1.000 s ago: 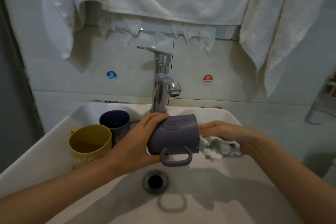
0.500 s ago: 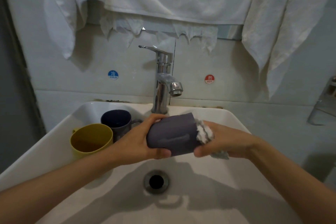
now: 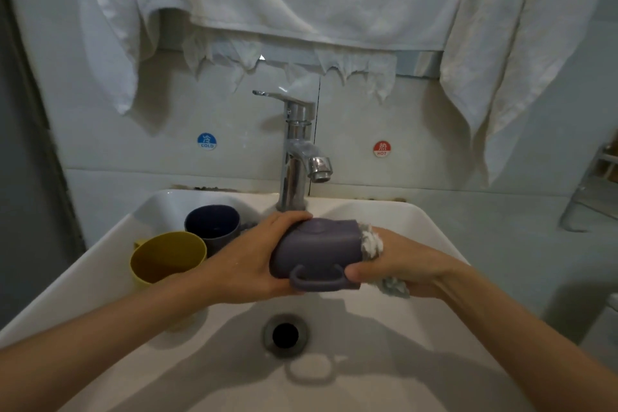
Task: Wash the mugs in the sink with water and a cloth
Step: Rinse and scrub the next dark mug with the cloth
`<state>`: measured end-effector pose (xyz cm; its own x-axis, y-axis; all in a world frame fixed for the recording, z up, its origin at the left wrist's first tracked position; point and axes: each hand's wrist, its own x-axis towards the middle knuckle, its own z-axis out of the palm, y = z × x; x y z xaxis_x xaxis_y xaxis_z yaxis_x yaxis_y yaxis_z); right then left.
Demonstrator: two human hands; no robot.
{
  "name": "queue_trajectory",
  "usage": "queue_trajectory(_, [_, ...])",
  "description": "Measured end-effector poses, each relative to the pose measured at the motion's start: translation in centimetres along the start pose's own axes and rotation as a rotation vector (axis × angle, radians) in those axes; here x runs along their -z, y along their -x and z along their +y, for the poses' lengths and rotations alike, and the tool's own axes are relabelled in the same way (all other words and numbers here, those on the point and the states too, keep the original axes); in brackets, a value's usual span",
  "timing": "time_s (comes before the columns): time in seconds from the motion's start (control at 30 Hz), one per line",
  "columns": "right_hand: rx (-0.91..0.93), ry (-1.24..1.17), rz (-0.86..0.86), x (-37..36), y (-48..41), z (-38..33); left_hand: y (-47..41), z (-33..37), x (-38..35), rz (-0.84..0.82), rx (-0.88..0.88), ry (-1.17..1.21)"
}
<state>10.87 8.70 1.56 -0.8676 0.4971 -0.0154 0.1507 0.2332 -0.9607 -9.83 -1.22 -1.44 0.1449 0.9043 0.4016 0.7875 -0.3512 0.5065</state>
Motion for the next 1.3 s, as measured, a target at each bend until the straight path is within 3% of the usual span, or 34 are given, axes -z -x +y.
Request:
queue_trajectory(0.13, [-0.011, 0.046, -0.184, -1.1, 0.1, -0.4, 0.1, 0.0, 1.3, -0.276, 0.379, 0.423])
queue_trajectory(0.2, [-0.015, 0.088, -0.18, -1.7, 0.0, -0.2, 0.7, 0.0, 1.4, -0.331, 0.556, 0.662])
queue_trajectory(0.33, [-0.075, -0.02, -0.079, -2.7, -0.5, 0.6, 2.0, 1.1, 0.6, -0.169, 0.753, 0.8])
queue_trajectory(0.43, [-0.184, -0.275, -0.018, -3.0, -0.8, 0.5, 2.2, 2.4, 0.3, 0.001, 0.722, 0.678])
queue_trajectory(0.53, [-0.269, -0.5, -0.003, -2.9, -0.3, -0.1, 2.6, 3.4, 0.4, -0.036, 0.582, 0.5])
queue_trajectory(0.6, [-0.271, -0.522, -0.004, -2.8, 0.5, -0.6, 3.0, 4.1, 0.4, -0.024, 0.531, 0.44])
queue_trajectory(0.67, [-0.207, -0.336, 0.003, -2.8, 1.1, -0.9, 3.1, 4.6, 0.1, 0.02, 0.533, 0.479])
queue_trajectory(0.8, [-0.056, 0.315, 0.035, -3.0, 1.6, -1.9, 2.9, 5.0, 0.3, 0.033, 0.752, 0.775])
queue_trajectory(0.9, [-0.056, 0.456, 0.029, -3.1, 1.7, -2.6, 2.8, 5.0, 0.5, 0.012, 0.787, 0.804])
queue_trajectory(0.97, [-0.035, 0.265, 0.019, -3.1, 1.8, -2.5, 2.9, 5.1, 0.4, 0.07, 0.669, 0.666])
queue_trajectory(1.07, [-0.099, -0.291, 0.05, -3.2, 1.7, -2.2, 3.3, 4.4, 0.3, 0.118, 0.345, 0.311])
queue_trajectory(1.13, [-0.149, -0.506, 0.09, -3.5, 1.6, -2.4, 3.6, 3.9, 0.5, 0.124, 0.243, 0.203])
queue_trajectory(1.2, [-0.155, -0.552, 0.099, -3.8, 1.6, -2.6, 3.6, 3.8, 0.6, 0.126, 0.241, 0.177])
queue_trajectory(1.3, [-0.084, -0.308, 0.086, -4.4, 1.4, -2.6, 3.1, 3.8, 0.6, 0.112, 0.429, 0.317])
